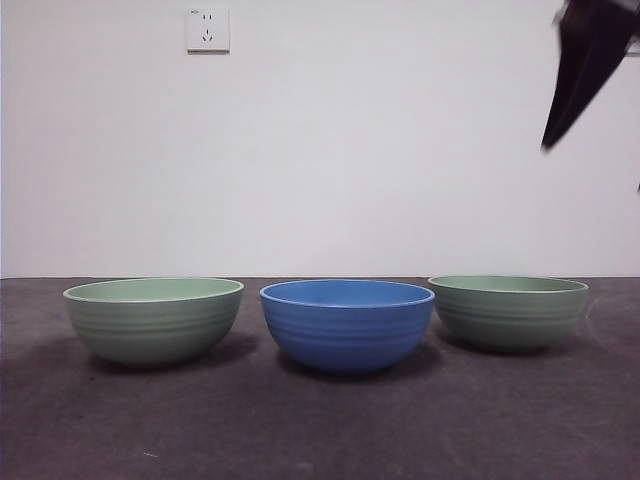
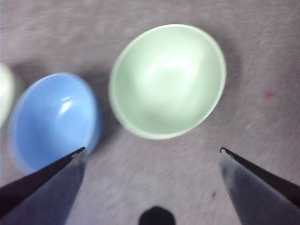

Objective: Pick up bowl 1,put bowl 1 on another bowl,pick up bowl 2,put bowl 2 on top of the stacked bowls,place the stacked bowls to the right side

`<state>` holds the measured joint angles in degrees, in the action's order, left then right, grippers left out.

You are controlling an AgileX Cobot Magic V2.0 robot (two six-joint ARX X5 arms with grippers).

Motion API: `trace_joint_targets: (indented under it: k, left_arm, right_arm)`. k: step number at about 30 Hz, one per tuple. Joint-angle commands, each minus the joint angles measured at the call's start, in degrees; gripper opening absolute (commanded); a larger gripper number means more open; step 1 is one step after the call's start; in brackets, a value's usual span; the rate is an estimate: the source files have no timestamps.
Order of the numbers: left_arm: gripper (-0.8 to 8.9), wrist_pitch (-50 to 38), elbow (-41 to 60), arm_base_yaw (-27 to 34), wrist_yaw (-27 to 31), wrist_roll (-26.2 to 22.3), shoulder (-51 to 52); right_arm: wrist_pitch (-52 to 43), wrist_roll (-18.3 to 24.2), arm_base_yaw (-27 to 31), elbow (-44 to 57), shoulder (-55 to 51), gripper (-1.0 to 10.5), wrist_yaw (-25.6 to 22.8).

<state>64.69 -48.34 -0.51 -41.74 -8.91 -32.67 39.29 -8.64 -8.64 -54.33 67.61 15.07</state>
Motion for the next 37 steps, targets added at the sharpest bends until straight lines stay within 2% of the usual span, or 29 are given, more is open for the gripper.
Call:
trace_joint_targets:
  k: [1,5,11,14,20,24,29,32,37]
  left_arm:
    - [5.9,-0.3,-0.1,-0.2,-0.3,0.1,0.1]
    - [5.9,-0.3,-0.1,-0.2,-0.3,0.1,0.1]
    - [5.89,-0.2,-0.1,-0.2,-0.3,0.1,0.1]
    - [5.89,-0.1,-0.1,-0.2,-0.3,0.1,0.1]
    - [5.89,0.0,-0.1,-0.2,-0.3,0.1,0.1]
    - [5.9,0.2,-0.1,-0.2,-0.3,0.1,0.1]
    - [5.89,0.1,-0.1,-0.2,-0.3,0.1,0.1]
    - [5.89,0.1,-0.1,-0.2,-0.3,0.1,0.1]
    - [5.89,0.1,-0.1,-0.2,-0.3,0.1,0.1]
  right_arm:
    - [-2.8,-1.0,-0.1,-0.1,4.8,4.7,-2.0]
    - [-7.0,-1.0,0.0,-0.1,10.9,4.7,-2.6]
    - [-12.1,-1.6,0.0,-0.1,17.2,4.5,-6.7]
    - [-14.6,-1.7,0.1,-0.1,19.4,3.5,-6.7]
    - [-17.0,-2.5,0.1,-0.1,22.9,3.3,-6.7]
    - [-17.6,-2.4,0.1,-0.1,24.4,1.9,-6.8]
    - [-18.8,-2.4,0.1,-0.1,24.4,1.2,-8.0]
    - [-18.8,-2.4,0.1,-0.1,24.4,-0.1,-8.0]
    - [-19.0,-2.4,0.1,-0.1,24.3,-0.1,-8.2]
